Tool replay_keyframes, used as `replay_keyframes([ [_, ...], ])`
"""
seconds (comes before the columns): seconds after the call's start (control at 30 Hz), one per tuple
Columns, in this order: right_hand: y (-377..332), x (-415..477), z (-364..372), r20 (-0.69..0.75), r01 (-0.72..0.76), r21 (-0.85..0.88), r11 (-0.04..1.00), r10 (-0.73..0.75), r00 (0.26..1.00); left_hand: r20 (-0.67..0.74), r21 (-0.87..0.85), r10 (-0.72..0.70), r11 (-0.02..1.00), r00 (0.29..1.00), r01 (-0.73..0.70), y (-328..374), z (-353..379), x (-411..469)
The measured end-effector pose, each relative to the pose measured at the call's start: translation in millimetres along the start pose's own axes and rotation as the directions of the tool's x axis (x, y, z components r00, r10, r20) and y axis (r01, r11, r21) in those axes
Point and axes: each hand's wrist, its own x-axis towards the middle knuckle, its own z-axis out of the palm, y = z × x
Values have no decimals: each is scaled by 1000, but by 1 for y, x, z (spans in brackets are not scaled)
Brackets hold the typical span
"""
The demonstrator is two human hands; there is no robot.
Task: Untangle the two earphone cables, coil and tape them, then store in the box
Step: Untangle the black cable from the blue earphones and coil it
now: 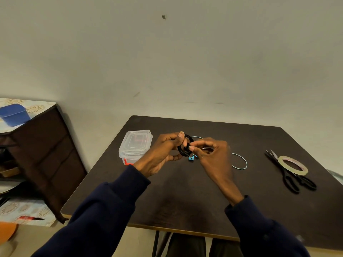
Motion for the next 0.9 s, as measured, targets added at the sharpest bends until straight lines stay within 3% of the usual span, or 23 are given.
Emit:
replay_keyframes([
  [0.13, 4, 0, 6, 14, -28, 6, 1000, 27, 1000, 23, -34, -21, 999, 1000, 22, 1, 1, 0],
  [0.23, 7, 0, 11, 7, -159, 124, 979, 159, 987, 9, -48, -48, 998, 999, 48, 1, 1, 2],
  [0.43, 11, 0, 13, 87, -283, 347, 894, 270, 959, 19, -145, -82, 986, 996, 84, -1, -1, 2],
  [0.7, 11, -5, 14, 216, -422, 461, 781, 362, 907, 19, -58, -13, 998, 1000, 14, 5, 2, 3],
  [0.77, 14, -6, 14, 278, -465, 548, 695, 373, 885, 12, -47, -7, 999, 1000, 8, 7, -1, 6],
  [0.9, 15, -12, 14, 414, -545, 741, 393, 372, 831, -14, -86, -23, 996, 1000, 21, 8, -8, 9],
])
